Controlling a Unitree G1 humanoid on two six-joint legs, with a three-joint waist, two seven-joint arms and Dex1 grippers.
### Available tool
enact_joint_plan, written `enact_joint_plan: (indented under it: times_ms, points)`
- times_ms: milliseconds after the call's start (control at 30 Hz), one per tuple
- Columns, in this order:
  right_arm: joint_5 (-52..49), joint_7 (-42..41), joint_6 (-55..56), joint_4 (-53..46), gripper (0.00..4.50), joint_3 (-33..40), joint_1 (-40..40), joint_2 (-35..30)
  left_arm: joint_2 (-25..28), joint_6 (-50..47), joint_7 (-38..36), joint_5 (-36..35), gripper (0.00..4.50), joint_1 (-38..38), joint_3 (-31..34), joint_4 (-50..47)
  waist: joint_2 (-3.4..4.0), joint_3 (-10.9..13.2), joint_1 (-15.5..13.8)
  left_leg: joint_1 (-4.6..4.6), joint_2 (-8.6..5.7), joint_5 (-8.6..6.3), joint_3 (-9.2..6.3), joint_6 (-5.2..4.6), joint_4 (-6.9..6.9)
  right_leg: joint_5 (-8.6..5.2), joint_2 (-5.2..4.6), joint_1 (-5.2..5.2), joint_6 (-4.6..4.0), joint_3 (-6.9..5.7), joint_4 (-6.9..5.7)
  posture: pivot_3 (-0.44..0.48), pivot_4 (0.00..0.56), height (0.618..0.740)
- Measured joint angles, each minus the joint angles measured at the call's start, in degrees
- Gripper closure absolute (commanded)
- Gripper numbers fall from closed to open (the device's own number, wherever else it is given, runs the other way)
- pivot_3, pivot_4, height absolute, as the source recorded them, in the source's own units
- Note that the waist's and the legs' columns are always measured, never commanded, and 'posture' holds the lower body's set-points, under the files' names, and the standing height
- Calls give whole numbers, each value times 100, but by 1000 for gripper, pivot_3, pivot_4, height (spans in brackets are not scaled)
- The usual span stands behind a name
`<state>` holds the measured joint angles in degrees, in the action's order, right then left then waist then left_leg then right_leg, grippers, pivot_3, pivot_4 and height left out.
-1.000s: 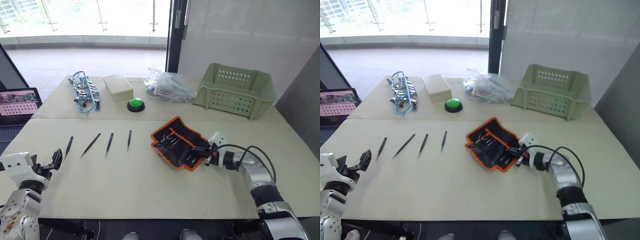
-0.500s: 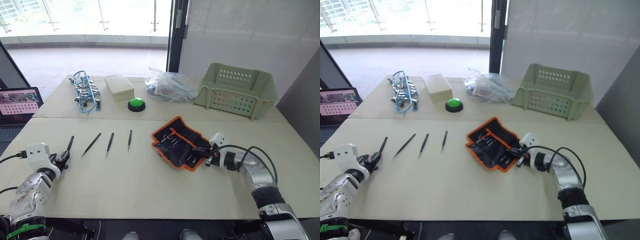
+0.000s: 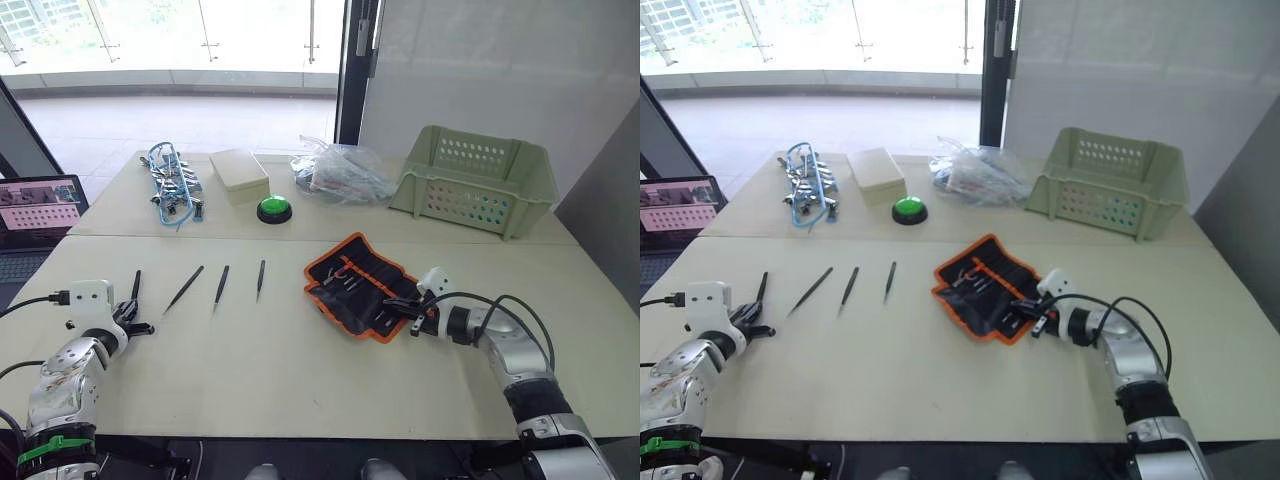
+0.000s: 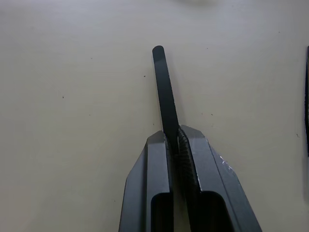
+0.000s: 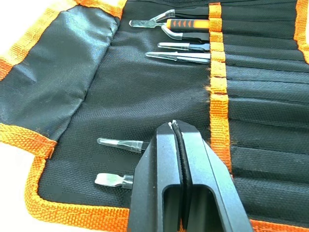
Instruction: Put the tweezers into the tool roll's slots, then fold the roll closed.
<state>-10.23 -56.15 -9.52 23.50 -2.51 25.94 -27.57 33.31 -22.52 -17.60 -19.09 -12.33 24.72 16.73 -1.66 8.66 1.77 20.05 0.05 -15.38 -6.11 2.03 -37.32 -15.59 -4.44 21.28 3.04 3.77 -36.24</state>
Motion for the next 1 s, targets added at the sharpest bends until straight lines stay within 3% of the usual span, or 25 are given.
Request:
enact_joint_plan:
  times_ms: [300,600,833,1000]
  points:
    - [-8,105,-138,-171,4500,-34,-19,11,-235,323,107,-57,4466,152,182,-101,8,-2,27,5,1,1,0,1,8,0,0,9,0,2,3,0,150,740]
    - [-356,122,-94,-196,4500,215,-71,85,-100,-17,-204,-375,4466,-65,69,-1315,4,17,23,50,-1,9,4,14,11,1,-2,70,-1,10,-11,0,150,740]
    - [-410,147,-122,-193,4500,293,48,9,228,-1412,-1230,-960,4466,-374,-1008,-2257,18,31,51,125,-8,22,6,34,10,2,-4,170,-2,19,-64,0,150,740]
    - [-405,124,-127,-151,4500,295,125,-52,140,-1536,-1608,-976,4466,-881,-1713,-2415,30,60,55,134,-10,33,8,51,9,2,-3,181,-3,21,-72,0,150,740]
